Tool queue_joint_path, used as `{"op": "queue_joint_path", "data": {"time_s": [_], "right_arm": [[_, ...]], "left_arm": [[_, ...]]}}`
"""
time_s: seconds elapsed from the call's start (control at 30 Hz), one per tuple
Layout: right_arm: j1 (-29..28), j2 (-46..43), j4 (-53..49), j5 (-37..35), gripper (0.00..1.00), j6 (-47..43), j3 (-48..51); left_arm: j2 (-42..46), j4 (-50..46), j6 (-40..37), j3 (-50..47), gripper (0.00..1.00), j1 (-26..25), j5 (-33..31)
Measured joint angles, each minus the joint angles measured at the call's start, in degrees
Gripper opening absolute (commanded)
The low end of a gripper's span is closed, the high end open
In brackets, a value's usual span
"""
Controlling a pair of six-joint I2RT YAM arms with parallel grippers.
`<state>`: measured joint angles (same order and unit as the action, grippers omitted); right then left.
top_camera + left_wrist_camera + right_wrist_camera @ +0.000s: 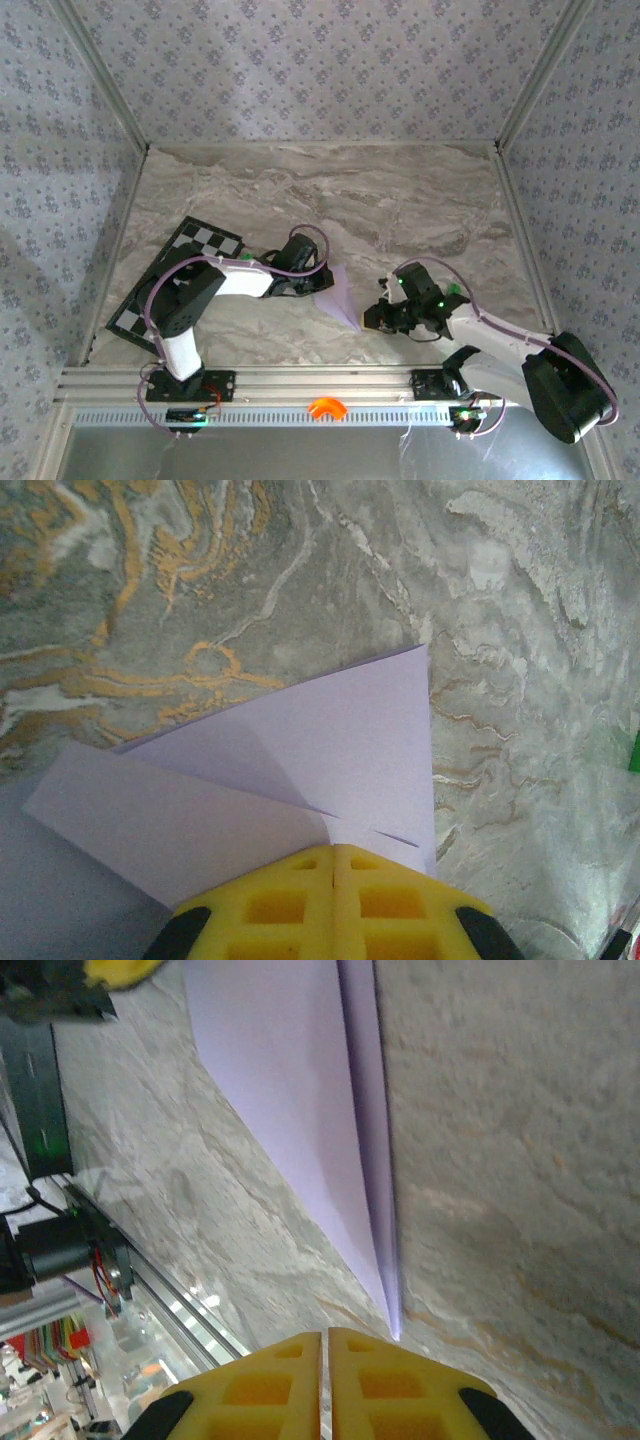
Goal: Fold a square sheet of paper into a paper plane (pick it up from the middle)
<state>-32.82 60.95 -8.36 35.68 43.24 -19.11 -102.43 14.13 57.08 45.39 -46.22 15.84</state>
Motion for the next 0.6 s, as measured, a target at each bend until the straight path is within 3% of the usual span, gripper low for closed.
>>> {"op": "queue_joint_path", "data": {"time_s": [0.43, 0.6], "right_arm": [[-2.93, 18.53, 6.73, 1.16, 0.10, 1.73, -8.72], [-3.61, 20.98, 6.95, 0.90, 0.10, 1.01, -6.97]], "left_arm": [[0.02, 0.07, 0.61, -0.04, 0.05, 0.15, 0.02], [0.02, 0.11, 0.61, -0.09, 0.05, 0.20, 0.02]]}}
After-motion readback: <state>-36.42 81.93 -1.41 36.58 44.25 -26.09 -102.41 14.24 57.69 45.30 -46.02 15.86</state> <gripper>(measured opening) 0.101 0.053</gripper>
